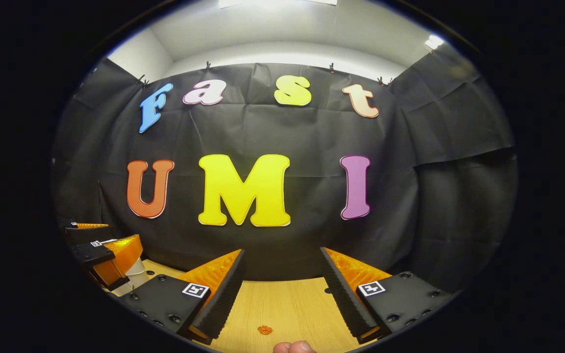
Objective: Press the lid of the desktop garbage bin to open it, pick up the crumpled paper on the desktop and throw it into the bin, then pick up the pop can on the desktop and drop it into the bin, and finally close the garbage bin lid.
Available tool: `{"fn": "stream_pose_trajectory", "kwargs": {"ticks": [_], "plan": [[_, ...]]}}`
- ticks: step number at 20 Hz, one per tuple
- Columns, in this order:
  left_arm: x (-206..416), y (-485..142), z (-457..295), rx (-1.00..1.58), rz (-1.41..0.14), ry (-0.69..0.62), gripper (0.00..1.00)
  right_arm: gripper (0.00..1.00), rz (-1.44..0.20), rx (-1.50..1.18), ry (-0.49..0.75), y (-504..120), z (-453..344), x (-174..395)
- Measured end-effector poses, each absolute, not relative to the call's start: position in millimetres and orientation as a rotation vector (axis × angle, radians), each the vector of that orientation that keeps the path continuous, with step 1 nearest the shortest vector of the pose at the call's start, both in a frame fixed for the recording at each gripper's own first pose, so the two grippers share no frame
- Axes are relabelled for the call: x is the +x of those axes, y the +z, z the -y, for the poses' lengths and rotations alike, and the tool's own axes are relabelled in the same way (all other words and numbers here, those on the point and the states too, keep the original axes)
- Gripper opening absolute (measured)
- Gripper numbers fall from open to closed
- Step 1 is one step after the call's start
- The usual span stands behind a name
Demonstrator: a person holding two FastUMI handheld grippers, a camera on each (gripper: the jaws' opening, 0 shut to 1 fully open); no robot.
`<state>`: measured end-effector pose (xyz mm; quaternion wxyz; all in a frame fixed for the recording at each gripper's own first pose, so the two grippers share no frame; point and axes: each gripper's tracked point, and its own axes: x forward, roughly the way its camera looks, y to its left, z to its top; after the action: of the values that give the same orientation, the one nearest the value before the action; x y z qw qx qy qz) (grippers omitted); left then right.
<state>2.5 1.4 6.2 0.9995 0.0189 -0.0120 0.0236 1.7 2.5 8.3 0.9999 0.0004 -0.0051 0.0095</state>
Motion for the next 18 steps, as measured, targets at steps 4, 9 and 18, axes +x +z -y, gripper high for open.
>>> {"fn": "stream_pose_trajectory", "kwargs": {"ticks": [4,9,18], "plan": [[4,6,-4,0.045,0.025,0.067,1.00,0.93,0.011,0.004,0.022,8,2,2],[6,5,-10,0.047,0.026,0.116,0.99,0.93,0.003,0.000,0.034,5,8,5],[19,15,-62,0.069,0.038,0.323,0.99,0.94,-0.008,0.014,0.071,4,16,20]]}}
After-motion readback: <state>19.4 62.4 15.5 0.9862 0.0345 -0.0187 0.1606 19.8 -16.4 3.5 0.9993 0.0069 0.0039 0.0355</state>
